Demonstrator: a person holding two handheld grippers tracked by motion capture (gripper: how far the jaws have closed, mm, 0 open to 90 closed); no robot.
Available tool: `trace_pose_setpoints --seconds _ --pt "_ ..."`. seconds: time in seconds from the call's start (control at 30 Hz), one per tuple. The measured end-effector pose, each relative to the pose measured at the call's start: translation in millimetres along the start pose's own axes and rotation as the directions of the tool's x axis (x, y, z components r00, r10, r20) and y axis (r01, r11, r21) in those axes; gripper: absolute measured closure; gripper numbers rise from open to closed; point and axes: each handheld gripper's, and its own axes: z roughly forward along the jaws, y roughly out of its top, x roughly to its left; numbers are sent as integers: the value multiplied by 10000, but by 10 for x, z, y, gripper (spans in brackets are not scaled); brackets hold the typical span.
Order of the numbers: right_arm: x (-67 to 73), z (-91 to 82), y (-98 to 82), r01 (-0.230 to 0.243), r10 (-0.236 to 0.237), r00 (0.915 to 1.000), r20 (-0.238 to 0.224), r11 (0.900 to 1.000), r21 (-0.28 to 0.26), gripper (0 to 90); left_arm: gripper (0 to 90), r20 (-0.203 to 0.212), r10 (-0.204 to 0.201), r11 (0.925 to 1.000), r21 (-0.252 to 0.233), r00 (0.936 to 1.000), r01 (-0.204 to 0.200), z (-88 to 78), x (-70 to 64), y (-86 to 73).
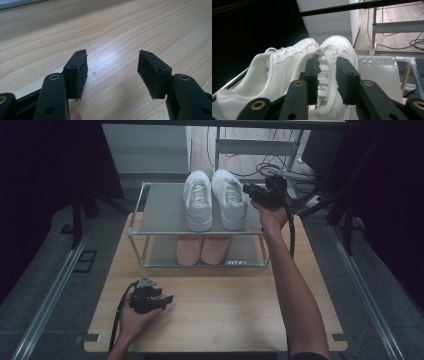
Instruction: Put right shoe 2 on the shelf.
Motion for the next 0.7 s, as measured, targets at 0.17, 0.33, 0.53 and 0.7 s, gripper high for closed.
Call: trace_pose_setpoints --seconds 0.17,0.33,0.53,0.7 --pt "-40 -137 -124 85 -84 9999 -111 9999 69 807 415 16 -13 10000 -21 10000 13 1 -8 0" --pt "-107 -237 -267 114 -111 9999 -104 9996 252 858 415 9 27 10000 1 10000 -27 7 -13 -1" --pt "-206 -275 -423 130 -122 9998 -154 9984 558 893 415 16 30 10000 78 10000 -30 24 -23 -2" --pt "-253 -276 -535 54 -43 9999 -154 9976 696 893 414 10 69 9998 162 10000 -69 36 -27 -4"
